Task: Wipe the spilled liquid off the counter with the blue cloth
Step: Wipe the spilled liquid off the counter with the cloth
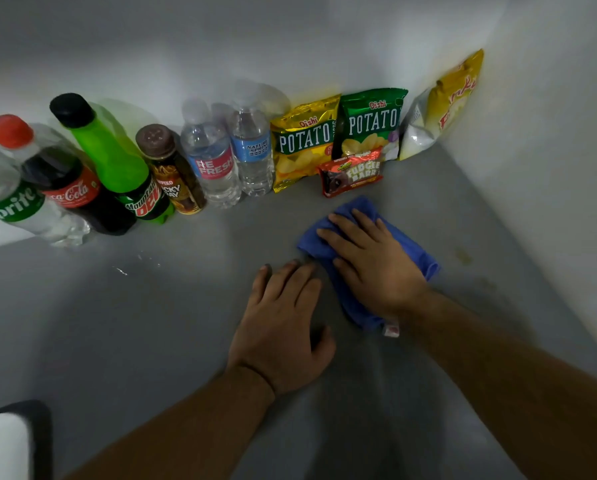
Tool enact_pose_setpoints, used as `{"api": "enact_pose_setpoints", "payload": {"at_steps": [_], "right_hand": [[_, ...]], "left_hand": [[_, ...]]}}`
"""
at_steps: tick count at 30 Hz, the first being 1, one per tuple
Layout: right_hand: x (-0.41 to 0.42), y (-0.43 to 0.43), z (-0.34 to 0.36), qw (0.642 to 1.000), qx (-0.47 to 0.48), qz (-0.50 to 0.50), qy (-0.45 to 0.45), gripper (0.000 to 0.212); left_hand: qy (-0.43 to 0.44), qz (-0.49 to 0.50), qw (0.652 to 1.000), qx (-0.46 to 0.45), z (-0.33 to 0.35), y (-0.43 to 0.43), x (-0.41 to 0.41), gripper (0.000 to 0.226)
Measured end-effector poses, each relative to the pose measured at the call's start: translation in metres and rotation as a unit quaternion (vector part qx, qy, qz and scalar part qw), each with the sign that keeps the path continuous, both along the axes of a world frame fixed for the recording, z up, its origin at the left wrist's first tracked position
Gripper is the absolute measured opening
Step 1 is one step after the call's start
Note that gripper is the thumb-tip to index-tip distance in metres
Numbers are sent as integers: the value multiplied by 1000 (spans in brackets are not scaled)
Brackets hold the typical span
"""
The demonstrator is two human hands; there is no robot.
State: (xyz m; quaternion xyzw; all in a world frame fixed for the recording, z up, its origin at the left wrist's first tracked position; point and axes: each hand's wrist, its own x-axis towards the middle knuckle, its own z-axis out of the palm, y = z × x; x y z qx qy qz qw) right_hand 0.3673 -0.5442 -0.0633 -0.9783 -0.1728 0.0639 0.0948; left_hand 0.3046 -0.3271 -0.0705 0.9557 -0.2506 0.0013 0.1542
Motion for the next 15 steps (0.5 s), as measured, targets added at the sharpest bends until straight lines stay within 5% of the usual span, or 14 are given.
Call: {"api": "enact_pose_setpoints", "payload": {"at_steps": [6,15], "right_hand": [[-4,-67,6,1000,1,19,24,57],[0,-72,-2,972,5,-236,-10,59]], "left_hand": [[-9,1,1000,-15,-1,-1,0,65],[-15,3,1000,-15,-2,-1,0,64]]}}
